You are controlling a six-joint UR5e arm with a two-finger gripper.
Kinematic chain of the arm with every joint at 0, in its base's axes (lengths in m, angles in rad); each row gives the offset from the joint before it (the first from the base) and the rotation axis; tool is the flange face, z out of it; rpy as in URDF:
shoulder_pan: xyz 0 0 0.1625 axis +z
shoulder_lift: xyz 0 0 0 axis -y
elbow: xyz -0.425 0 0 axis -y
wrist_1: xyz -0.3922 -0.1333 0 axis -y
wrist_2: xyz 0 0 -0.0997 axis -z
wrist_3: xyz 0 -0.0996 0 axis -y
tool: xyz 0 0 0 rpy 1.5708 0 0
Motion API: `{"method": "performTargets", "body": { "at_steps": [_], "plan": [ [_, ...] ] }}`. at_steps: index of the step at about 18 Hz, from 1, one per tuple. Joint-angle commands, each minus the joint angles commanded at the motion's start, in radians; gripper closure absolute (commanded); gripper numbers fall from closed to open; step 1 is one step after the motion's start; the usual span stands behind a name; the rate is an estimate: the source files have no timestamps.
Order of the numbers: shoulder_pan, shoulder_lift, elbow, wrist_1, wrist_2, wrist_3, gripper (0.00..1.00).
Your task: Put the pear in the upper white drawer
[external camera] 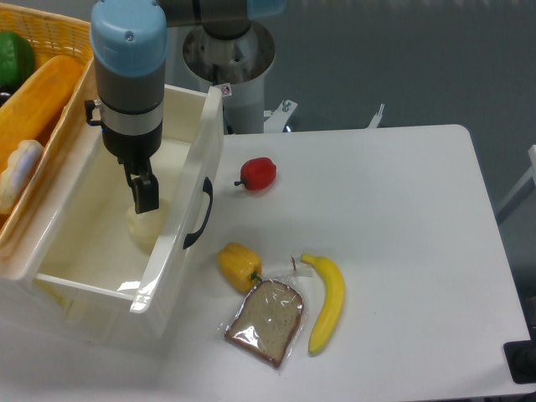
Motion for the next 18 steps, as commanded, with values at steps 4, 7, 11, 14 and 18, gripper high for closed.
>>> {"method": "performTargets", "body": {
  "at_steps": [4, 7, 11, 14, 18],
  "plan": [
    [0.032, 0.009, -0.009, 0.104, 0.003, -0.113, 0.0],
    [0.075, 0.035, -0.009, 0.127, 0.003, -0.221, 0.0],
    [0.168, 0.044, -0.012, 0.127, 0.003, -0.305, 0.0],
    [0.253, 0.035, -0.014, 0.127, 0.014, -0.299, 0.0],
    [0.351, -0.029, -0.024, 0.173, 0.04, -0.292, 0.0]
  ]
}}
